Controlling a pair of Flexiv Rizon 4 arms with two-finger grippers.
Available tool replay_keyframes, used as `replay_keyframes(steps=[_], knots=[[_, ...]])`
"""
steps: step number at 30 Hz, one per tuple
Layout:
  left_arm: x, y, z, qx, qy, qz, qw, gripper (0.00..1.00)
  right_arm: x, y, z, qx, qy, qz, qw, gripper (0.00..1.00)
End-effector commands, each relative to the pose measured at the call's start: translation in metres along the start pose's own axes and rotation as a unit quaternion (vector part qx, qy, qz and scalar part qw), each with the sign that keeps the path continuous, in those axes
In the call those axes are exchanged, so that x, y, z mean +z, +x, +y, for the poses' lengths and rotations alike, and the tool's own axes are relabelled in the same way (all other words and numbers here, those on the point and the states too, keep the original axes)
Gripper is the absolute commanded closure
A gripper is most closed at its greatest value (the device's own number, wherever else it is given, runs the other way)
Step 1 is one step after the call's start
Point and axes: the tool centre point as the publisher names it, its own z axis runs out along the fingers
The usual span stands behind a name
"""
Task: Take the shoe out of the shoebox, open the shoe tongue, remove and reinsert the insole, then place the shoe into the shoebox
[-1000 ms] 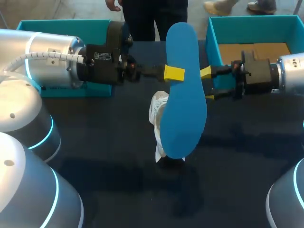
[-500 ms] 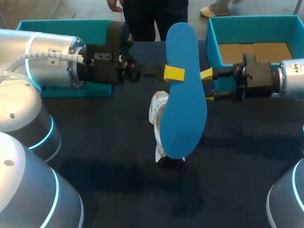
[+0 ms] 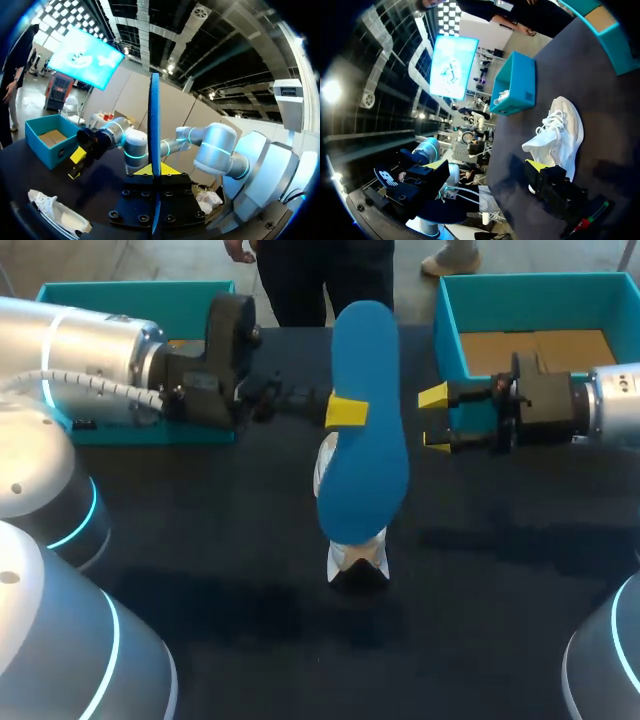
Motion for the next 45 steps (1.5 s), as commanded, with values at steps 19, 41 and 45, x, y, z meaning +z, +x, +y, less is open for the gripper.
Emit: replay_keyframes(steps=[19,41,45], knots=[[-0.016,-0.068,0.022,0.572,0.0,-0.099,0.815,1.0,0.002,0.0,0.0,0.001,0.0,-0.001,1.0,0.0],[-0.022,-0.078,0.029,0.624,0.007,-0.095,0.775,1.0,0.002,0.0,0.0,0.001,0.0,-0.001,1.0,0.0],[-0.026,-0.087,0.037,0.664,-0.003,-0.086,0.743,1.0,0.002,0.0,0.0,0.001,0.0,-0.001,1.0,0.0]])
